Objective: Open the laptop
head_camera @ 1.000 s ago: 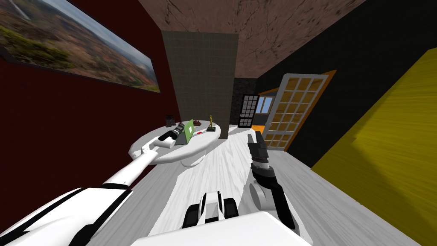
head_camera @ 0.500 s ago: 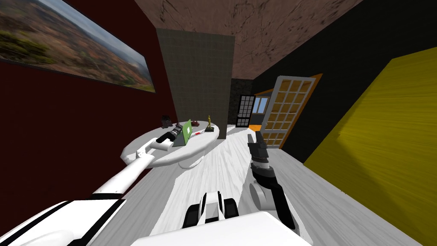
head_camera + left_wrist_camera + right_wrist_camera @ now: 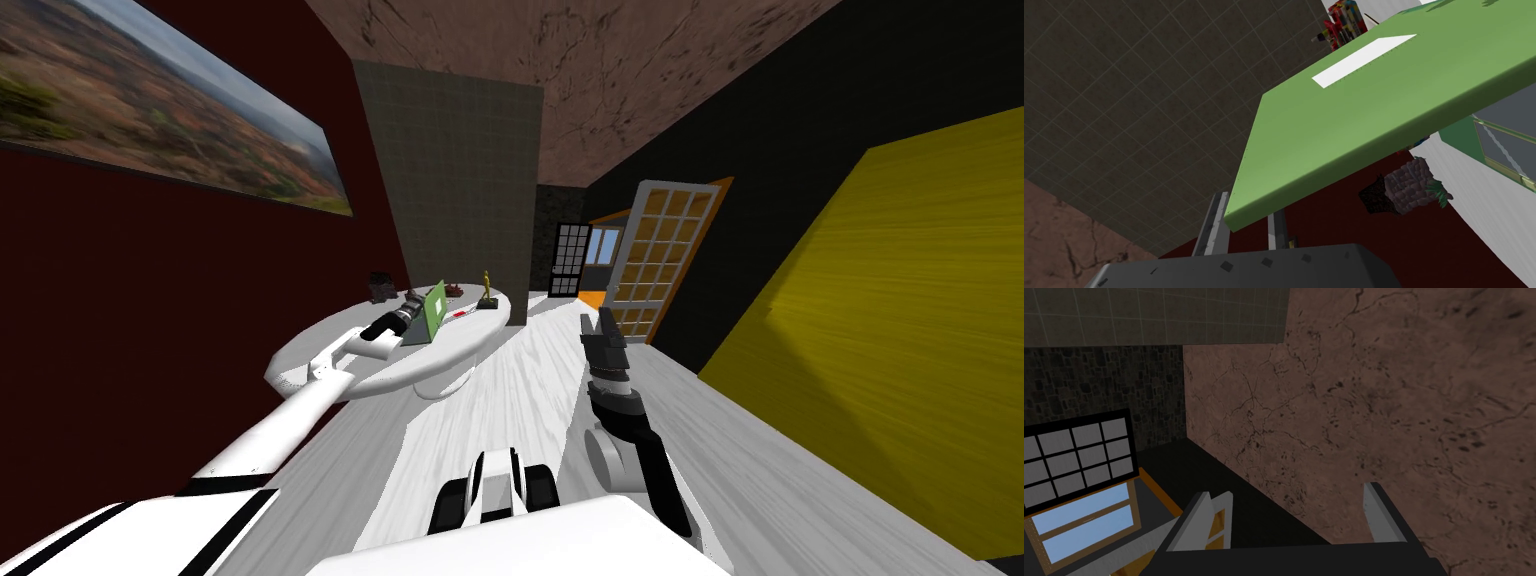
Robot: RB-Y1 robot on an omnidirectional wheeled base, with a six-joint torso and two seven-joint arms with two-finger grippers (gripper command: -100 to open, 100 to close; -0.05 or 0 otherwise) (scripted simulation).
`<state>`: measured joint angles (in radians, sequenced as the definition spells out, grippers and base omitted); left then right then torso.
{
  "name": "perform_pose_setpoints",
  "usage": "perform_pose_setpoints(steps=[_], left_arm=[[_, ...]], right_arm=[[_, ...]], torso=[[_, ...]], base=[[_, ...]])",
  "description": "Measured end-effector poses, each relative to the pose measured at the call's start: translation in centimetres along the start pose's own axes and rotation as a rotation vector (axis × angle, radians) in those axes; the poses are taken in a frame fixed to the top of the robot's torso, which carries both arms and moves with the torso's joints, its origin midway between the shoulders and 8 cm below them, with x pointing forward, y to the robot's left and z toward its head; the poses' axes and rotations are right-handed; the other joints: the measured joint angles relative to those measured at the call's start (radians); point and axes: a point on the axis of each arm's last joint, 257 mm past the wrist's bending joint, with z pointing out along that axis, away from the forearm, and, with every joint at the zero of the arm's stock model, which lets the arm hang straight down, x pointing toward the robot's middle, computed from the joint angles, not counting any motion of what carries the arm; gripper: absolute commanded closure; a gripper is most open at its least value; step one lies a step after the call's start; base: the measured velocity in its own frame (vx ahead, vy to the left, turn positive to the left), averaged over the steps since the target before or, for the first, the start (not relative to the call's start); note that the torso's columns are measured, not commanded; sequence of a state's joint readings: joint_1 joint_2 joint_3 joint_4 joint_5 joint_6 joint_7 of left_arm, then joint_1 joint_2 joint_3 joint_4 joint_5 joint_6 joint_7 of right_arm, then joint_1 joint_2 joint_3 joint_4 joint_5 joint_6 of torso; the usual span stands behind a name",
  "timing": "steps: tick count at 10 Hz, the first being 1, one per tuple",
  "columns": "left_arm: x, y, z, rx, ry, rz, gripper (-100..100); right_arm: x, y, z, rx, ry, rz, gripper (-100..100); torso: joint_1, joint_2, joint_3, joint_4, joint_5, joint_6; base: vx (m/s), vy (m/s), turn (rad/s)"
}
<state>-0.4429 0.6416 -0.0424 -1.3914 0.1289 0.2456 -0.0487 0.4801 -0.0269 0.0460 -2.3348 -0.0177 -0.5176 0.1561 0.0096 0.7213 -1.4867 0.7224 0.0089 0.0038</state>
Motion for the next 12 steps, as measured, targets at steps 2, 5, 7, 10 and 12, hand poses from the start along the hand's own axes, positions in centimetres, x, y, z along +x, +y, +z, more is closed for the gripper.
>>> perform_pose_setpoints(steps=[2, 5, 7, 10, 12], left_arm=[[-0.6, -0.2, -1.4, -0.007, -0.009, -0.002, 100], [-0.7, 0.2, -1.8, -0.019, -0.024, -0.005, 100], [-1.0, 0.6, -2.6, -0.028, -0.042, -0.002, 100], [-2.4, 1.0, -3.9, -0.043, -0.078, 0.003, 100], [-2.4, 1.3, -4.6, -0.044, -0.086, 0.003, 100]], right_arm=[[0.0, 0.0, 0.0, 0.0, 0.0, 0.0, 0], [0.0, 0.0, 0.0, 0.0, 0.0, 0.0, 0], [0.0, 0.0, 0.0, 0.0, 0.0, 0.0, 0], [0.0, 0.0, 0.0, 0.0, 0.0, 0.0, 0], [0.0, 0.0, 0.0, 0.0, 0.0, 0.0, 0]], torso=[[-0.001, 0.004, 0.003, 0.001, 0.0, -0.007], [0.001, 0.001, 0.001, 0.001, 0.0, -0.003], [0.001, 0.0, 0.001, -0.001, 0.002, -0.005], [0.001, 0.001, 0.001, 0.002, 0.0, -0.004], [0.0, 0.003, 0.003, -0.001, 0.002, -0.005]], base=[[0.014, 0.018, 0.011], [-0.004, 0.02, -0.096], [0.008, 0.026, -0.03], [0.001, 0.035, -0.116], [0.004, 0.016, -0.071]])
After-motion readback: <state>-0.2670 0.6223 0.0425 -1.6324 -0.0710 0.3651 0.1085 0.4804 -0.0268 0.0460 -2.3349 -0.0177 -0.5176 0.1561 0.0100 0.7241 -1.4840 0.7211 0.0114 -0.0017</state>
